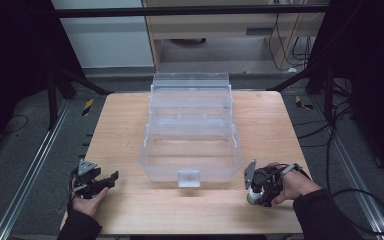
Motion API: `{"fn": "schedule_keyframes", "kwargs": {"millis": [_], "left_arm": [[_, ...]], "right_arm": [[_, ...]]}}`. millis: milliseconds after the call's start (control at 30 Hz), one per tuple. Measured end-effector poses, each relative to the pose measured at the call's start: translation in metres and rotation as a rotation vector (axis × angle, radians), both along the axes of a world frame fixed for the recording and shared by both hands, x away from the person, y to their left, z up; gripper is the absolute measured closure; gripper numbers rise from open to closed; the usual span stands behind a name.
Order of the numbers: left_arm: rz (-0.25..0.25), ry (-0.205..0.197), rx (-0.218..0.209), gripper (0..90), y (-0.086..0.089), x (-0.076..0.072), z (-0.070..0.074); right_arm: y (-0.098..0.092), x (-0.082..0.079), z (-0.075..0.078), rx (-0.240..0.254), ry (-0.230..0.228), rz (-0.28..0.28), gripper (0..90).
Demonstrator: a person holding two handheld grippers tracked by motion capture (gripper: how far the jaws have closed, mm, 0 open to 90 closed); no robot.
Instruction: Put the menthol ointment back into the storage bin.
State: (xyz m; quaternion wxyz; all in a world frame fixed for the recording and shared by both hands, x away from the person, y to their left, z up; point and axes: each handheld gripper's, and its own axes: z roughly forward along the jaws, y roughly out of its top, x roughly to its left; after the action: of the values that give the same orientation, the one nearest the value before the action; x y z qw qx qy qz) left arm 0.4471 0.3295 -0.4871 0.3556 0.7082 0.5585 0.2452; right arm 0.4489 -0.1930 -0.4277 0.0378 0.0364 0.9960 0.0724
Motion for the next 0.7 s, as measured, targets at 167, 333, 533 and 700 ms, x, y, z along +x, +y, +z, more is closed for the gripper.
{"fn": "schedule_keyframes", "kwargs": {"millis": [167,333,533,700], "left_arm": [[0.001,0.000,0.000,26.7,0.0002,0.0000,0.0001],[0.001,0.000,0.001,26.7,0.0002,0.0000,0.0001],[0.001,0.000,0.001,26.7,0.0003,-0.0001,0.0002],[0.002,0.000,0.001,26.7,0.0003,-0.0001,0.0002]], "right_arm": [[0.0010,0.0010,-0.0052,-0.005,0.005,0.004,42.5],[0.0019,0.0012,-0.0062,-0.011,0.007,0.003,45.2],[0.0028,0.0028,-0.0075,-0.015,0.009,0.004,48.2],[0.0036,0.0030,-0.0083,-0.020,0.011,0.003,49.7]]}}
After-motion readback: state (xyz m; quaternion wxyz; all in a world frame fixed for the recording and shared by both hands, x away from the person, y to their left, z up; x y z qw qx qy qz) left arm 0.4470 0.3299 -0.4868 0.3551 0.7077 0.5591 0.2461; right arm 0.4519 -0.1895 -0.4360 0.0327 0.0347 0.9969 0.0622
